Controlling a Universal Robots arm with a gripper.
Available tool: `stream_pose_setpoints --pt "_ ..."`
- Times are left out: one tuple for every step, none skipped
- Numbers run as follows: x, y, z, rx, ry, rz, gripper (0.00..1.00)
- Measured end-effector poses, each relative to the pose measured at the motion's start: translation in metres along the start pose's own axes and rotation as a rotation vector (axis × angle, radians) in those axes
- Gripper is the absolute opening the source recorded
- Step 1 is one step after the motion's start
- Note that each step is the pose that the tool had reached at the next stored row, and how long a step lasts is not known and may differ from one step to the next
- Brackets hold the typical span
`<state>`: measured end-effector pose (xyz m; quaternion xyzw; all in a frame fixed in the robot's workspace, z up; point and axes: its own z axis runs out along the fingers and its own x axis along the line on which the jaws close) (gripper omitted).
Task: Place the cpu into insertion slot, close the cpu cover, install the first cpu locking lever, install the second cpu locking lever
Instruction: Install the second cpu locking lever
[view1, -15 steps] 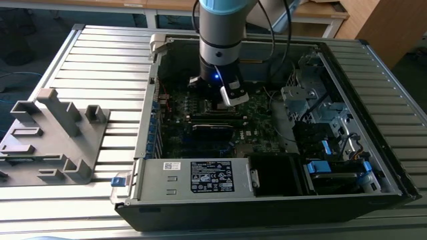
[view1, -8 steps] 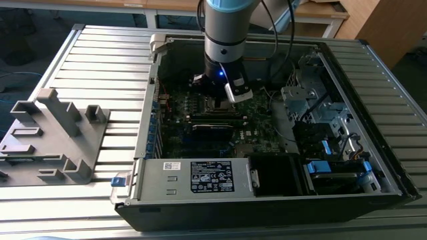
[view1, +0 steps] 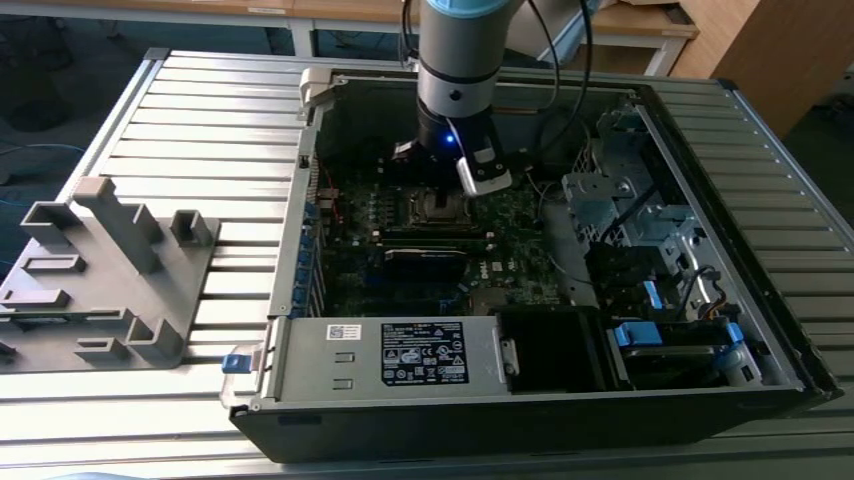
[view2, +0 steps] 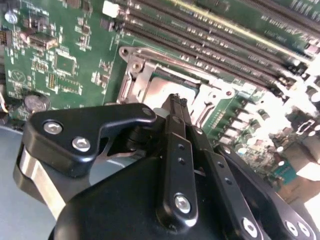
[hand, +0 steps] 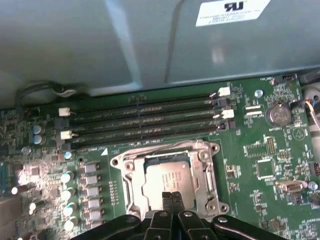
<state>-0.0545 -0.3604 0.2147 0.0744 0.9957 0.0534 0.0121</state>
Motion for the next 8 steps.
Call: stream_pose_setpoints --pt "0.0002 0.0015 0.0002 0.0000 0.0000 0.000 0.10" --pt "0.0001 0.0021 0.0003 0.0000 0.0001 0.000 0.10" --pt "0.0001 0.0021 0.0003 -0.0001 0.0000 0.000 0.10" --pt "0.0000 0.0021 0.0003 -0.0001 0.0000 0.000 0.10" --pt "-0.0001 0.0021 0.0003 -0.0001 0.0000 0.000 0.10" --pt "-0.0002 0.0022 0.0003 -0.0001 0.0000 0.000 0.10" --pt "-0.0002 0.0021 0.0003 0.0000 0.0000 0.000 0.10" --pt "-0.0003 0.0022 0.0003 -0.0001 0.0000 0.000 0.10"
